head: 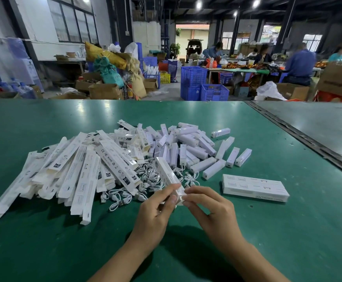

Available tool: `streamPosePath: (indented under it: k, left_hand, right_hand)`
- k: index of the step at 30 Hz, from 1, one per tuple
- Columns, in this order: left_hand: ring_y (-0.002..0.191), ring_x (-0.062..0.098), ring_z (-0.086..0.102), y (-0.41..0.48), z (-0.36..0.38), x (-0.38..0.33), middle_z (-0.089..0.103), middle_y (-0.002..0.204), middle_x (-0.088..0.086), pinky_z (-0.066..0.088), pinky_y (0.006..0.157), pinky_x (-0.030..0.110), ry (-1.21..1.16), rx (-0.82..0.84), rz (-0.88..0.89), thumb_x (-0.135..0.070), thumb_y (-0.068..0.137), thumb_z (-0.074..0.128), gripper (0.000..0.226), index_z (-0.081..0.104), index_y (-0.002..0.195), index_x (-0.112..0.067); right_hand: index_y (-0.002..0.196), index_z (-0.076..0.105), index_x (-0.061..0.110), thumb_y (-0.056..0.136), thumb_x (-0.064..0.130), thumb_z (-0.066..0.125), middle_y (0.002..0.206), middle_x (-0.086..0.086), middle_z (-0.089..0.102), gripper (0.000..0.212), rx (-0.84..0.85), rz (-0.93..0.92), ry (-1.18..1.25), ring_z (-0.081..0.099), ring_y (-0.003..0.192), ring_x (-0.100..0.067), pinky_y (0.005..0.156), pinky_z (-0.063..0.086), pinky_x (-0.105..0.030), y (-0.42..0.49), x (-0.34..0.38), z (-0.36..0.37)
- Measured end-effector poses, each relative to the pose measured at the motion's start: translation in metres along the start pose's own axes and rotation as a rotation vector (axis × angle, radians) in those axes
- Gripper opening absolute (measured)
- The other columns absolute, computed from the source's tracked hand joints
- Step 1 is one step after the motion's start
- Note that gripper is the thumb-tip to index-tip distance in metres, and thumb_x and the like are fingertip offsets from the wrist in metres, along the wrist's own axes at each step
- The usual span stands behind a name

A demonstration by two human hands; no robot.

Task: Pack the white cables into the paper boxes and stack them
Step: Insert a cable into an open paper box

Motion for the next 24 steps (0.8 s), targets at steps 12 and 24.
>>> streamPosePath:
  k: [12, 24]
  left_hand:
    - [0.095, 0.002, 0.066, -0.001, 0.000, -0.003, 0.070, 0.096, -0.020, 0.051, 0.084, 0.022, 0.013, 0.149, 0.052, -0.074, 0.082, 0.057, 0.041, 0.062, 0.118, -0.054]
    - [0.091, 0.020, 0.060, -0.005, -0.008, -0.007, 0.066, 0.123, 0.005, 0.049, 0.088, 0.031, -0.470, 0.285, -0.081, -0.056, 0.086, 0.066, 0.038, 0.070, 0.108, -0.025]
  right_hand:
    - [0.092, 0.064, 0.021, 0.073, 0.010, 0.084, 0.082, 0.005, 0.068, 0.029, 0.009, 0.367, 0.310, 0.068, 0.076, -0.015, 0.073, 0.057, -0.031, 0.000, 0.002, 0.000]
    - [0.125, 0.061, 0.030, 0.079, 0.043, 0.067, 0.126, 0.011, 0.066, 0.049, -0.198, 0.853, 0.663, 0.062, 0.110, 0.000, 0.102, 0.045, -0.035, 0.003, -0.036, -0.020]
Point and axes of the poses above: each hand's wrist, its own y-axis towards the middle knuckle, its own z-axis out of the palm, x = y × z, the point moved 2 cm from there along y, towards the middle knuckle
